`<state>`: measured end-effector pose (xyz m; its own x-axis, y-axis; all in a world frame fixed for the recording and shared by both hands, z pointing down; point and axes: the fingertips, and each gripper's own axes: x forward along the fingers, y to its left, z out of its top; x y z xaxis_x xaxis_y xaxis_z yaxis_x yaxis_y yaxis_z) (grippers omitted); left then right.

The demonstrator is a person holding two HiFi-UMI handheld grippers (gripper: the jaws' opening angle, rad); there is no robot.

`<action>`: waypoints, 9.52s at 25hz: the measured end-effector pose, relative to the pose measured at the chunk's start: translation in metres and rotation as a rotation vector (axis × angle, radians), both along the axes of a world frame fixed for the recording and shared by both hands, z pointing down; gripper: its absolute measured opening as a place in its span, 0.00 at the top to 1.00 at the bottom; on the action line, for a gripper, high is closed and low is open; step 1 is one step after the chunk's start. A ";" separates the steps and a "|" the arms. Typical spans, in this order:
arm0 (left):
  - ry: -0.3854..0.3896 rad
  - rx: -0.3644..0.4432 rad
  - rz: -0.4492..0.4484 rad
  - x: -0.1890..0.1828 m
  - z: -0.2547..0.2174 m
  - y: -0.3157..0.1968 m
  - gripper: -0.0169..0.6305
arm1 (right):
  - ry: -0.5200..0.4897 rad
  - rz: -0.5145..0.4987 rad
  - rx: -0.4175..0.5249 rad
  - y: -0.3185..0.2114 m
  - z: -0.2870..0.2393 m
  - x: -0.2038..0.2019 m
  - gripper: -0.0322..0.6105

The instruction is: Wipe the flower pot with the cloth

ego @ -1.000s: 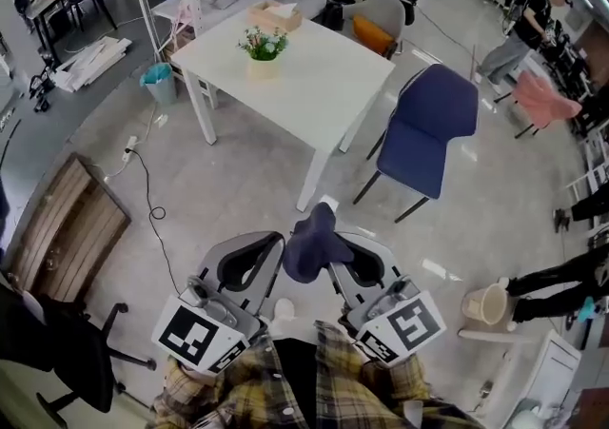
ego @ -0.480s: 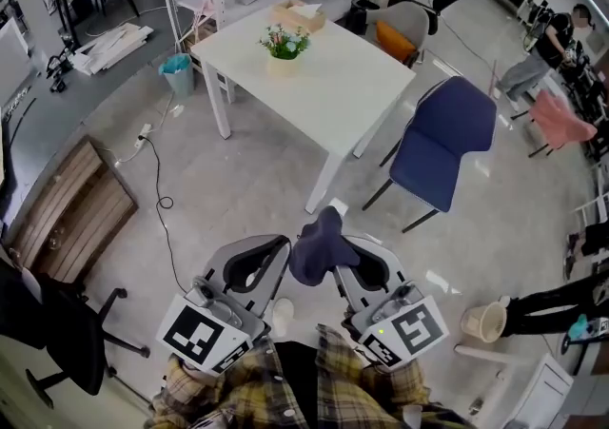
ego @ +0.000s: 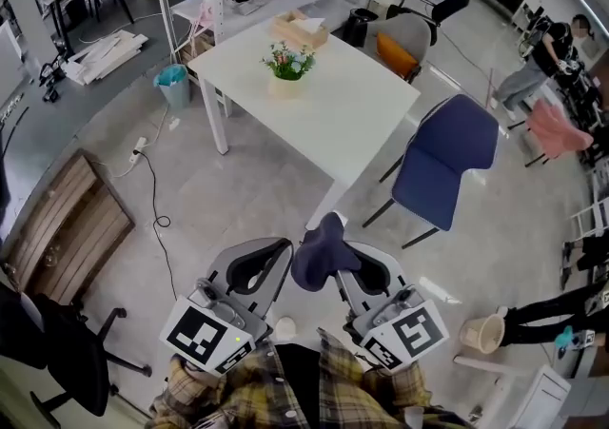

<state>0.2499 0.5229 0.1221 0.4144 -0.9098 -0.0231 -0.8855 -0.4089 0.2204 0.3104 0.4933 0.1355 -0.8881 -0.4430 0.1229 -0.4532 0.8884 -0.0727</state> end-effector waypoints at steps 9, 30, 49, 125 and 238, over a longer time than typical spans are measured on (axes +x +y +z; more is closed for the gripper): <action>0.001 0.012 0.045 -0.080 -0.007 -0.065 0.95 | -0.005 0.069 0.014 -0.067 -0.009 -0.071 0.92; 0.049 -0.037 0.061 -0.214 0.019 -0.153 0.95 | 0.066 0.218 -0.012 -0.179 0.010 -0.167 0.92; -0.013 -0.037 0.075 -0.271 0.008 -0.364 0.95 | 0.035 0.264 -0.014 -0.396 0.006 -0.212 0.92; -0.263 -0.486 0.406 -0.258 0.296 -0.517 0.46 | 0.137 0.545 -0.442 -0.528 0.218 -0.194 0.92; -0.570 -0.368 0.693 -0.260 0.310 -0.529 0.50 | 0.202 0.095 -0.740 -0.577 0.292 -0.228 0.92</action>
<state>-0.0098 -0.0065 0.4326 0.7223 -0.3697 0.5844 -0.4874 -0.8717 0.0510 0.0829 -0.0834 0.4274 -0.7794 -0.2554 0.5721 -0.5924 0.5976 -0.5402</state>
